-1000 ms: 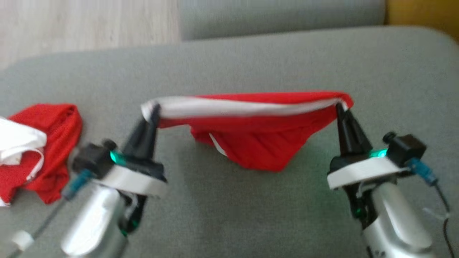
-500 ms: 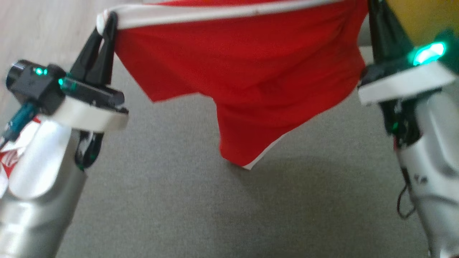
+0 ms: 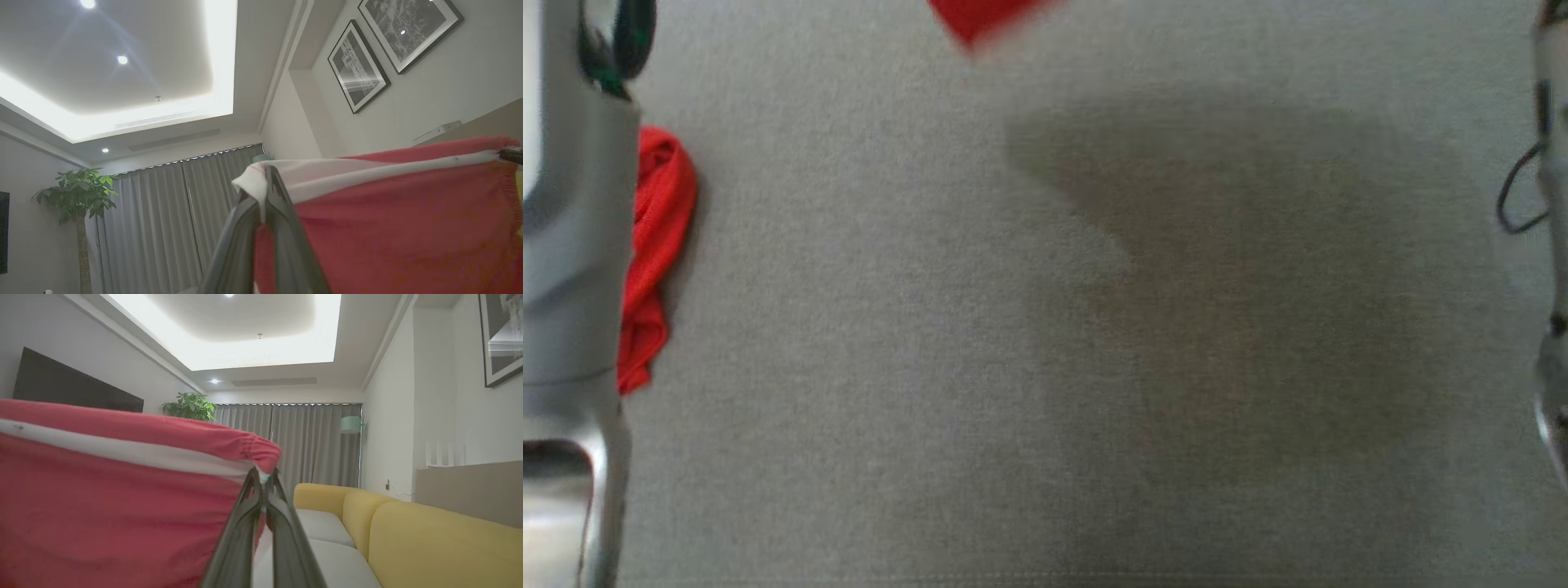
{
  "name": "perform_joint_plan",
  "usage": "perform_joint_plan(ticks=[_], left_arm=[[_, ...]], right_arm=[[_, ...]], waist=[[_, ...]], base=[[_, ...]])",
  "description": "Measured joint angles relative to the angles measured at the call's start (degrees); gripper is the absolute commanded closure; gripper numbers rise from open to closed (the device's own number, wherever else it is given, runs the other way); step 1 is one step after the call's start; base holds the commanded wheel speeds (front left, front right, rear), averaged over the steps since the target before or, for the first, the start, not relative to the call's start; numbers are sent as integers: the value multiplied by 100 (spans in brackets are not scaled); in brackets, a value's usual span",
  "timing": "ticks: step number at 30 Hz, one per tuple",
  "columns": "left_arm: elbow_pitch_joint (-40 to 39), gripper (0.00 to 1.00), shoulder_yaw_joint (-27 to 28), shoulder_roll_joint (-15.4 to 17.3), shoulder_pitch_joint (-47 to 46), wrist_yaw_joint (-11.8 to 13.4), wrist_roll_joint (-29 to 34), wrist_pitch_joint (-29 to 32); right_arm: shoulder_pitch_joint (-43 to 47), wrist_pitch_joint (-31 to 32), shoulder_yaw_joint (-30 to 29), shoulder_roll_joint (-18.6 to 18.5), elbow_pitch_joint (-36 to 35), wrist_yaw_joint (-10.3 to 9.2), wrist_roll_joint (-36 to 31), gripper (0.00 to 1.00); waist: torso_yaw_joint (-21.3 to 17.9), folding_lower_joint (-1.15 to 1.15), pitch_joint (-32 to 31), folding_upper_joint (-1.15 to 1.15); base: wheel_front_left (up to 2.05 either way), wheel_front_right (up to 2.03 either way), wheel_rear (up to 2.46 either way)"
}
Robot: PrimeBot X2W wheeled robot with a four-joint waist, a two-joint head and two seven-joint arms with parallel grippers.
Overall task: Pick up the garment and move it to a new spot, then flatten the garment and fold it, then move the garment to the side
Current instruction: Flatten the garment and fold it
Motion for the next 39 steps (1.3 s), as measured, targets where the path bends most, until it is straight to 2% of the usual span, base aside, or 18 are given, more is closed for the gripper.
perform_joint_plan(ticks=[4,7,13,19,21,29,34,39], left_arm=[[-115,100,178,-233,18,-113,120,-15],[-81,100,188,-409,542,-221,120,-16],[400,100,211,-858,2752,-356,-114,-8],[609,100,420,-1259,4864,-408,-283,-5],[576,100,449,-1327,5493,-408,-289,-5],[316,100,544,-1370,6876,-410,-293,10],[134,100,594,-1372,7396,-410,-307,11],[9,100,604,-1348,7448,-410,-276,12]], right_arm=[[-171,-15,-170,70,38,0,-254,100],[261,-16,-127,74,82,0,-247,100],[2374,-14,232,75,218,0,108,100],[4423,-9,270,162,23,0,549,100],[5144,-9,236,293,-119,0,715,100],[6611,-8,243,459,-364,0,917,100],[7122,-8,269,459,-535,0,1033,100],[7214,-8,301,459,-665,0,1111,100]], waist=[[153,-1,104,0],[199,-3,50,0],[188,-3,-196,0],[109,-4,-651,0],[72,-5,-934,0],[-16,-5,-1733,1],[-71,-5,-2015,1],[-158,-3,-1977,1]], base=[[0,0,0],[0,0,0],[0,0,0],[0,0,0],[0,0,0],[0,0,0],[0,0,0],[0,0,0]])
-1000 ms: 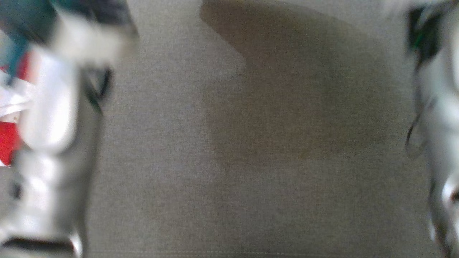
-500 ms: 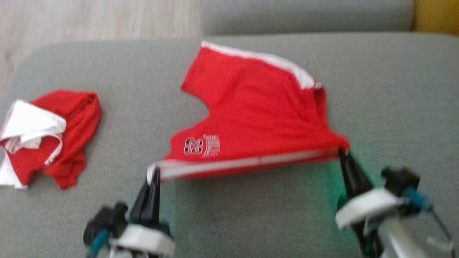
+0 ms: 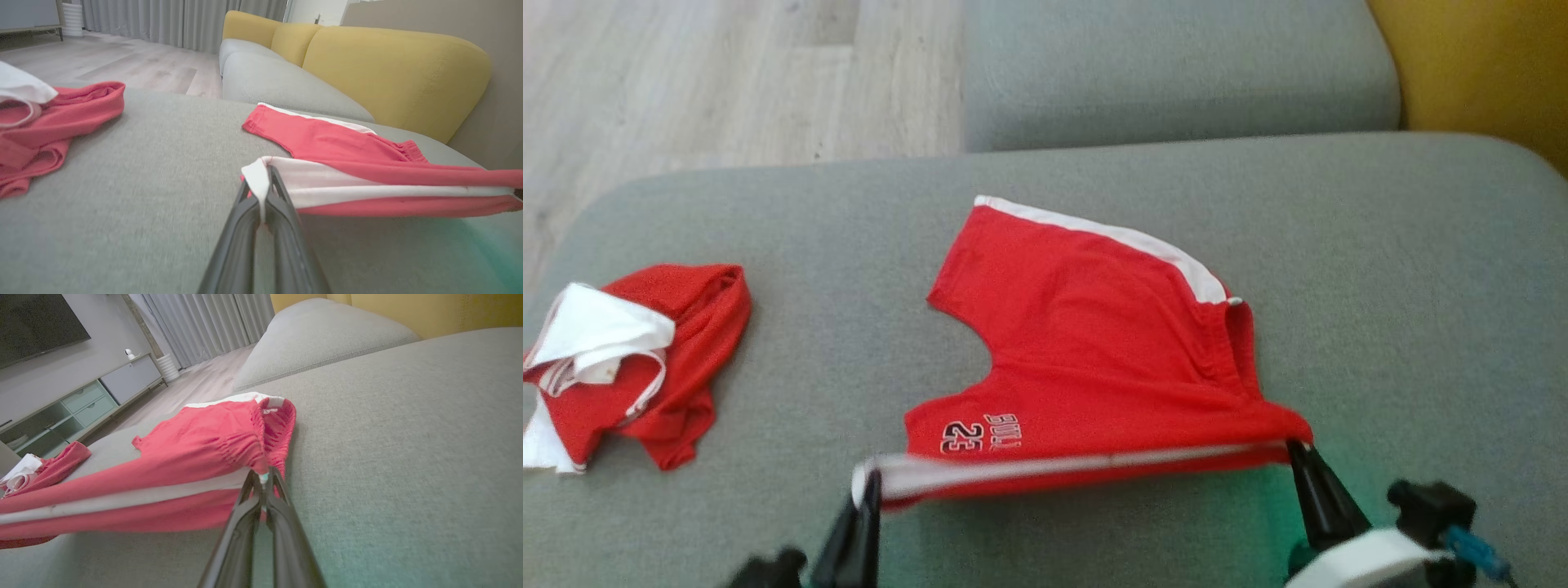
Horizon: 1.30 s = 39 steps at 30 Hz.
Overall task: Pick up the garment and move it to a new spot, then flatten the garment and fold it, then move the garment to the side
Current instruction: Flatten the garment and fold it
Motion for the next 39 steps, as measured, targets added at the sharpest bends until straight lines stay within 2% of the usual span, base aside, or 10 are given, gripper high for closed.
perform_joint_plan(ticks=[4,5,6,8,14,20,24,28,34,39], left_arm=[[-25,100,-102,233,-587,0,11,5],[9,100,-171,335,-873,1,1,5],[141,100,-392,554,-1553,2,-13,5],[323,100,-573,734,-2290,3,-194,4],[1403,100,-1724,1325,-4117,3,-1024,65],[1949,100,-2840,1755,-5416,3,-1874,258],[2191,100,-3399,1951,-6015,3,-2265,256],[2538,100,-3731,2059,-6386,3,-2532,223],[3052,100,-3839,2062,-6880,3,-2677,78],[3412,100,-3962,1978,-6950,3,-2786,38]], right_arm=[[-331,0,116,33,-19,0,154,100],[-500,10,145,79,32,0,267,100],[-929,153,260,153,140,0,534,100],[-1445,197,281,194,256,0,695,100],[-2856,314,270,250,826,0,934,100],[-3523,355,480,321,1382,0,1271,100],[-3909,300,712,326,1534,0,1569,100],[-4106,200,1080,330,1560,0,1952,100],[-4297,91,1464,331,1647,0,2299,100],[-4374,41,1703,331,1697,0,2508,100]], waist=[[-74,0,208,0],[-93,0,284,0],[-130,1,472,0],[-174,2,686,0],[-372,4,1396,0],[-637,3,2017,0],[-819,2,2331,0],[-998,1,2526,0],[-1187,1,2652,-1],[-1250,0,2665,0]], base=[[0,0,0],[0,0,0],[0,0,0],[0,0,0],[0,0,0],[0,0,0],[0,0,0],[0,0,0],[0,0,0],[0,0,0]])
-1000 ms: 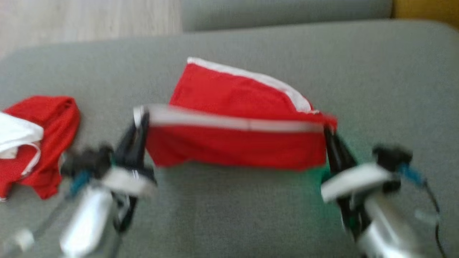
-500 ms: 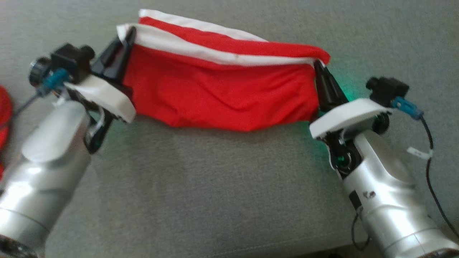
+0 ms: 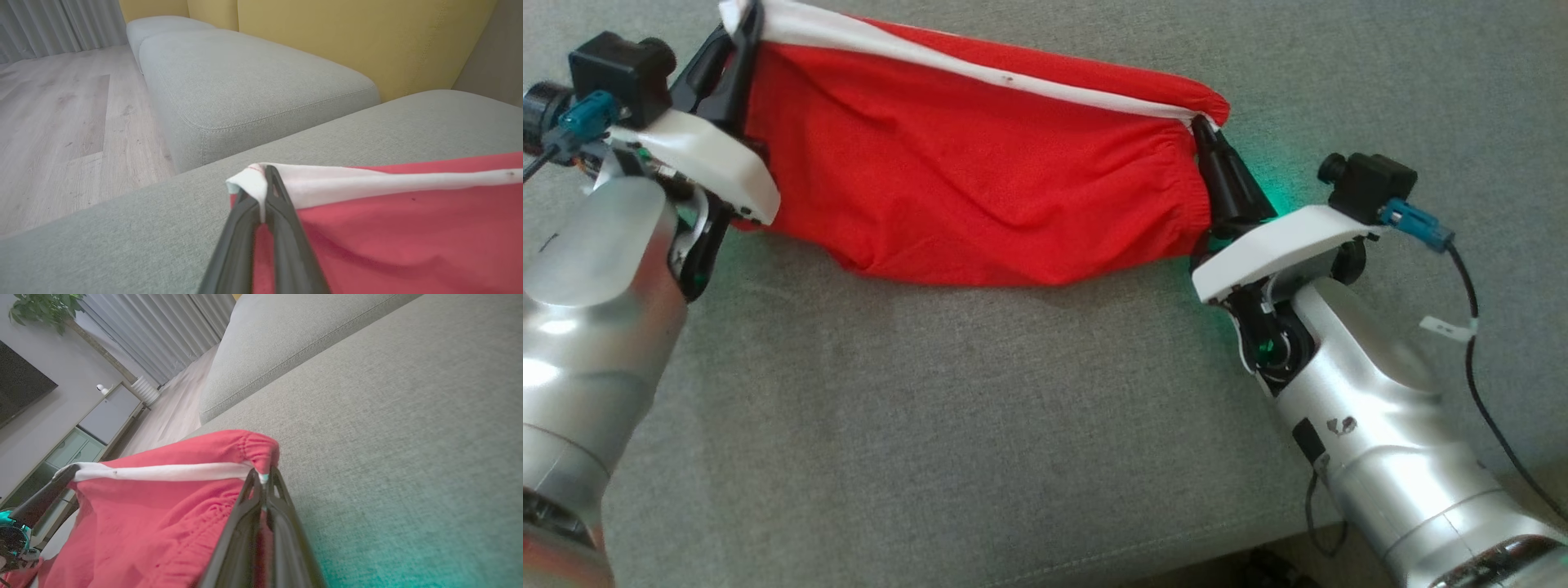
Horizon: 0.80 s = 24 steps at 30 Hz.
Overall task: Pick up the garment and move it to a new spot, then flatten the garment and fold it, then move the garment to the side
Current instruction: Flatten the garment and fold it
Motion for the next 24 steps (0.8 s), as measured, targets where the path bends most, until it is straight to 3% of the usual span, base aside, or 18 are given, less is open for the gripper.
perform_joint_plan(ticks=[1,2,3,11,15,20,24], left_arm=[[54,71,0,-10,0,0,-1,-2],[80,0,10,-16,1,0,-8,-5],[77,0,29,-22,1,0,-9,-16],[-25,0,713,-69,222,1,78,-16],[-99,0,1194,-198,779,3,134,-18],[0,0,1371,-512,1522,1,192,-18],[142,0,1454,-605,1556,1,331,-49]], right_arm=[[-19,0,3,0,10,0,24,71],[-24,0,-1,0,7,0,21,7],[-23,0,-18,0,0,0,10,0],[62,-9,-790,2,-312,0,-868,0],[484,-14,-1347,3,-569,0,-1372,0],[1051,-14,-1863,13,-745,0,-1945,0],[1187,-14,-2141,27,-902,0,-2252,0]], waist=[[-4,0,4,0],[-4,0,9,0],[-3,0,18,0],[43,0,-46,0],[94,0,-136,0],[155,0,-228,0],[148,0,-251,0]], base=[[0,0,0],[0,0,0],[0,0,0],[0,0,0],[0,0,0],[0,0,0],[0,0,0]])
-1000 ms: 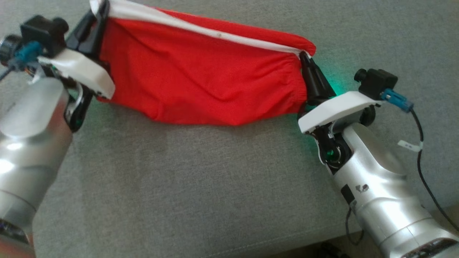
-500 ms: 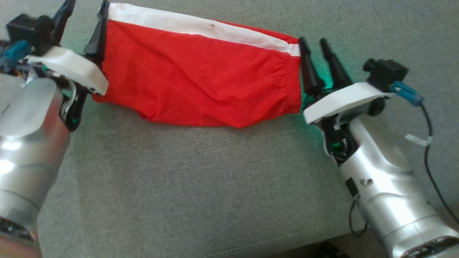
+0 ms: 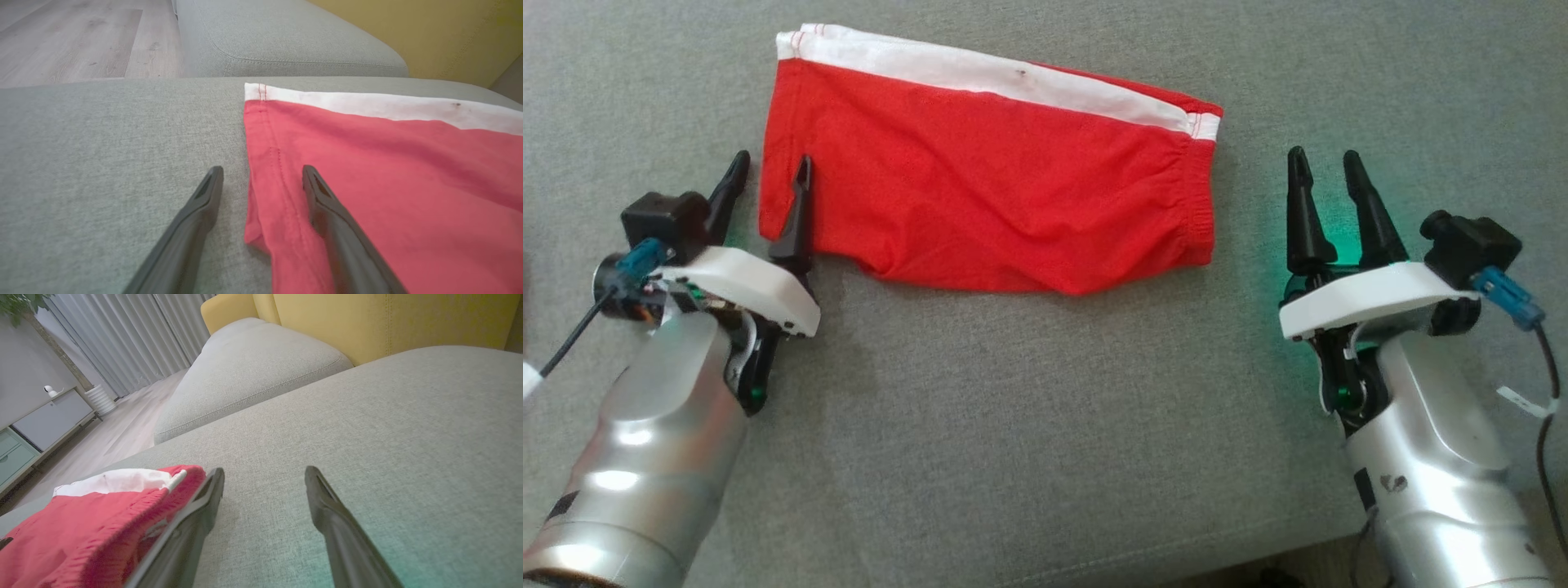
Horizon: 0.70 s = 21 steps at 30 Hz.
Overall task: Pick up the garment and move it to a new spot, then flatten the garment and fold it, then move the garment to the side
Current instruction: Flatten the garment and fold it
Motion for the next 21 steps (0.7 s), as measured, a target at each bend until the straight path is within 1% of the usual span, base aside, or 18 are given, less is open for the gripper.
perform_joint_plan(ticks=[5,6,7,8,12,16,18,21], left_arm=[[435,0,13,-131,-103,1,98,-20],[552,13,4,-164,-138,1,108,-36],[676,64,-5,-197,-187,0,105,-38],[769,100,-34,-219,-215,0,108,-41],[1000,100,-171,-299,-282,0,112,-42],[1005,100,-103,-472,-129,8,69,-34],[828,100,-53,-533,129,111,102,-33],[519,100,197,-647,638,320,151,-12]], right_arm=[[31,0,-66,8,-56,0,-70,0],[66,0,-67,9,-63,0,-70,0],[123,0,-66,9,-71,0,-69,0],[178,0,-66,11,-69,0,-69,0],[325,0,-97,18,-52,0,-83,0],[368,0,-241,25,-64,0,-334,0],[458,0,-305,25,-81,0,-439,0],[732,0,-344,31,-55,0,-510,0]], waist=[[-72,0,-6,0],[-89,-1,-9,0],[-106,-1,-16,0],[-120,-1,-25,0],[-128,0,-117,0],[-44,1,-310,0],[43,1,-435,0],[200,0,-648,0]], base=[[0,0,0],[0,0,0],[0,0,0],[0,0,0],[0,0,0],[0,0,0],[0,0,0],[0,0,0]])
